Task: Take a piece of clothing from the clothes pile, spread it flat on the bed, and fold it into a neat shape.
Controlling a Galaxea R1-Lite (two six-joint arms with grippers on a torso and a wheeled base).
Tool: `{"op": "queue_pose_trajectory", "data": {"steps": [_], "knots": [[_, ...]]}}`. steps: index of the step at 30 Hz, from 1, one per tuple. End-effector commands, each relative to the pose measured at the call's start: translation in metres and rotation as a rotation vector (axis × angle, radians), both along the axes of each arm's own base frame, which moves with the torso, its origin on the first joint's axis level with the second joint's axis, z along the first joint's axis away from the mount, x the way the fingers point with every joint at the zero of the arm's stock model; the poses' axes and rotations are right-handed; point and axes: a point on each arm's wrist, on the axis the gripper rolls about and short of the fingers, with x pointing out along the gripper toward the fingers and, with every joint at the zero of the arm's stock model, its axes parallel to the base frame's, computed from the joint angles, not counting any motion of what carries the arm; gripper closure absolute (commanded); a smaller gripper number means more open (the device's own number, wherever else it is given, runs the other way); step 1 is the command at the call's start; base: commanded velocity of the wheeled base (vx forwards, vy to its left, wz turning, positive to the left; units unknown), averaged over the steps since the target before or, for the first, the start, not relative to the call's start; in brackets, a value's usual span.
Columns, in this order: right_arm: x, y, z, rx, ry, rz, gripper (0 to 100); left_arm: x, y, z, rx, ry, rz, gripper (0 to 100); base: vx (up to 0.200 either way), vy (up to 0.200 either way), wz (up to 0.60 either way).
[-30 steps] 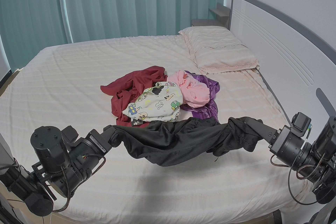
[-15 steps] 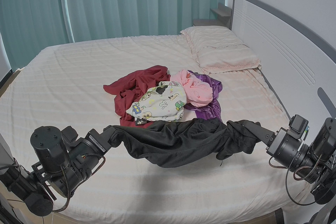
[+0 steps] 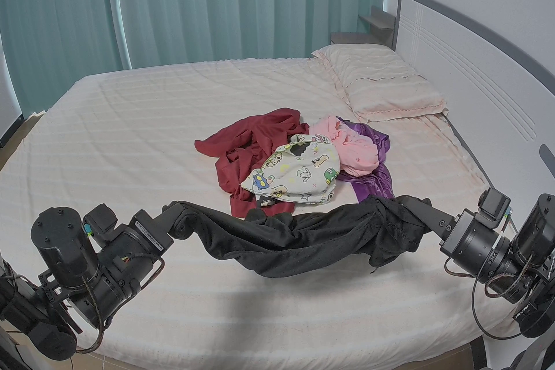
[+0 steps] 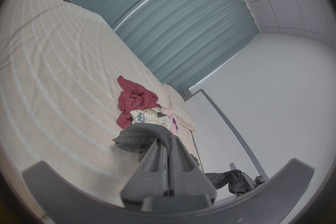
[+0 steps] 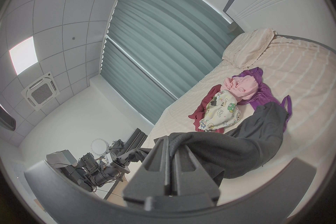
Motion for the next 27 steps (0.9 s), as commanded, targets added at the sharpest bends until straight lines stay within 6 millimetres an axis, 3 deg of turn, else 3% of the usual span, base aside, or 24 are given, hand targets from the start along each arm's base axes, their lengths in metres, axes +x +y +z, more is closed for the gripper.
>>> {"op": "queue_pose_trajectory", "data": {"steps": [1, 4, 19, 27], "knots": [[-0.0005, 0.0000, 0.0005, 0.001, -0.003, 0.002, 100, -0.0027, 0.0003, 0.0006, -0.002, -0.002, -0.007, 100, 0.000, 0.200, 0.00], [-0.0008, 0.0005, 0.0005, 0.001, -0.003, 0.005, 100, -0.0026, -0.0003, -0.0016, 0.002, 0.008, -0.011, 100, 0.000, 0.000, 0.00], [-0.0015, 0.0005, 0.0020, 0.005, -0.010, 0.006, 100, -0.0045, -0.0013, -0.0028, 0.005, 0.013, -0.017, 100, -0.200, 0.000, 0.00], [-0.0011, 0.0007, 0.0020, 0.007, -0.009, 0.006, 100, 0.0011, -0.0016, -0.0051, 0.011, 0.019, 0.002, 100, 0.000, 0.000, 0.00]]}}
